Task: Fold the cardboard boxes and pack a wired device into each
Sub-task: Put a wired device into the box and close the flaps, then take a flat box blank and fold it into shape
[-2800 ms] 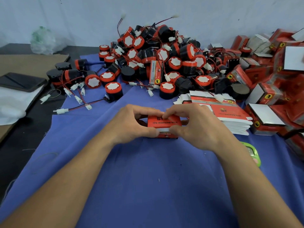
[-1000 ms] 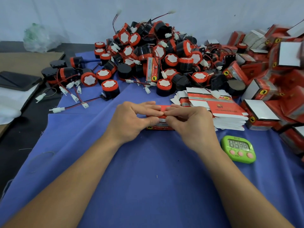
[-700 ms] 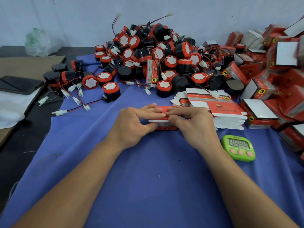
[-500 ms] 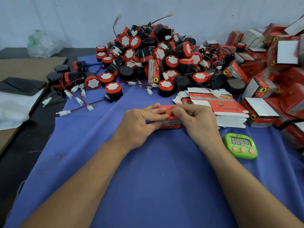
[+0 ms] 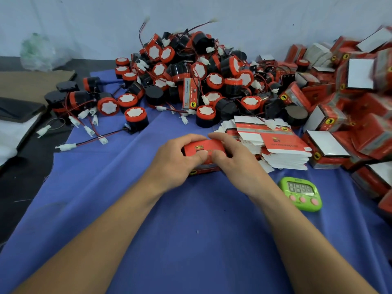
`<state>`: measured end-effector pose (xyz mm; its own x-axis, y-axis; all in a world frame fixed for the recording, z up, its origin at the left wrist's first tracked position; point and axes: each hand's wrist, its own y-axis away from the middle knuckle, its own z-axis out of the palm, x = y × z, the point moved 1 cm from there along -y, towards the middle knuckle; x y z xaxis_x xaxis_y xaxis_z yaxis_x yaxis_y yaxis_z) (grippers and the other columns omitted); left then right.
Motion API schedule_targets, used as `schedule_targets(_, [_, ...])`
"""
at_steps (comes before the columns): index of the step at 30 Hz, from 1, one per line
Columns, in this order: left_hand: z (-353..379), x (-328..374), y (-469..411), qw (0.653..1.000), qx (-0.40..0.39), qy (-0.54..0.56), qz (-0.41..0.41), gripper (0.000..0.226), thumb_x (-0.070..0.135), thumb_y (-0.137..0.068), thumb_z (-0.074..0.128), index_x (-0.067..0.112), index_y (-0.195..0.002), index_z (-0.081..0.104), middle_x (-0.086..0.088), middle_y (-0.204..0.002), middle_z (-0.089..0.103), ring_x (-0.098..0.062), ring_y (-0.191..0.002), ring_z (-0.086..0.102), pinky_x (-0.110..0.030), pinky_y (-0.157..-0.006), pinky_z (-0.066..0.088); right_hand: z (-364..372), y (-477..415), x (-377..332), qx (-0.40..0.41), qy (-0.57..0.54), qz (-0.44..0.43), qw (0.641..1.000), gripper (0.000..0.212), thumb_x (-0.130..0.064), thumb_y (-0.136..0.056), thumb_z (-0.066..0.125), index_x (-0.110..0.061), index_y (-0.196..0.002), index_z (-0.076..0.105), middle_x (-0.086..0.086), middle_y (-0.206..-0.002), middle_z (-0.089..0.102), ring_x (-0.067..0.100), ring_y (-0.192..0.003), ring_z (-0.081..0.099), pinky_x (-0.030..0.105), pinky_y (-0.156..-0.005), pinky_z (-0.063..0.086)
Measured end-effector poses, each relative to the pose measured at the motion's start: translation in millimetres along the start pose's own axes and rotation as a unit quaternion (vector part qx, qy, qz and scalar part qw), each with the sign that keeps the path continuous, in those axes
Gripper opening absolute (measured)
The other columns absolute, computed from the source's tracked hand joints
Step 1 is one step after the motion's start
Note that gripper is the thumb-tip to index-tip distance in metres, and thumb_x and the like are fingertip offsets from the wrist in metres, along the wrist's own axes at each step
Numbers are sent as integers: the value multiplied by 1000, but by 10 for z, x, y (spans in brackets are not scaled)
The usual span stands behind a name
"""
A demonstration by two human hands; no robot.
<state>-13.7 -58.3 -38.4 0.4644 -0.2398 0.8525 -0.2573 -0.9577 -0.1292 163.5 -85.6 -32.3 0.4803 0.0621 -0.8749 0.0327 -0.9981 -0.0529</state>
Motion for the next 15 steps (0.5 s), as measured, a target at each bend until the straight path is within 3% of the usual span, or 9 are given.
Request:
schedule_targets(3, [30,7,34,1000,-5,-10,3,39,58,-82,60,50,-121,61,18,-116,67,-3,-104,63,-23,-85,53,-59,22,-2,-64,-8,13,998,56,-47,-78,64,-45,-133,52,-16,-123,61,3,-109,60,26,-92,50])
schedule_targets(6, [42,7,36,1000,-18,-8,-7,34,60,-81,57,53,-115,59,21,-113,65,-1,-100,63,-18,-79,50,-94,22,25,-85,-103,37,990,55,-37,-76,73,-38,-129,59,-7,-125,66,12,-113,64,32,-98,52])
schedule_targets(10, [39,12,22,999,-27,11,-20,34,53,-88,70,44,-120,64,16,-113,68,-5,-100,66,-28,-85,58,-87,10,50,-70,-181,53,979,36,-20,-92,68,-34,-125,66,-5,-121,71,16,-114,65,35,-101,51])
schedule_targets(12, [46,25,33,999,-22,12,-20,34,55,-85,69,45,-117,65,18,-110,68,0,-97,65,-22,-82,55,-63,-8,50,-51,-156,50,985,34,-15,-97,64,-34,-125,65,-4,-120,71,17,-112,66,37,-101,53])
schedule_targets(15, [73,68,44,999,-22,10,-22,17,53,-90,69,56,-102,57,24,-106,64,6,-96,62,-13,-74,49,-33,-35,47,-27,-150,43,987,37,-8,-94,65,-31,-122,67,-2,-115,74,17,-105,68,34,-91,55])
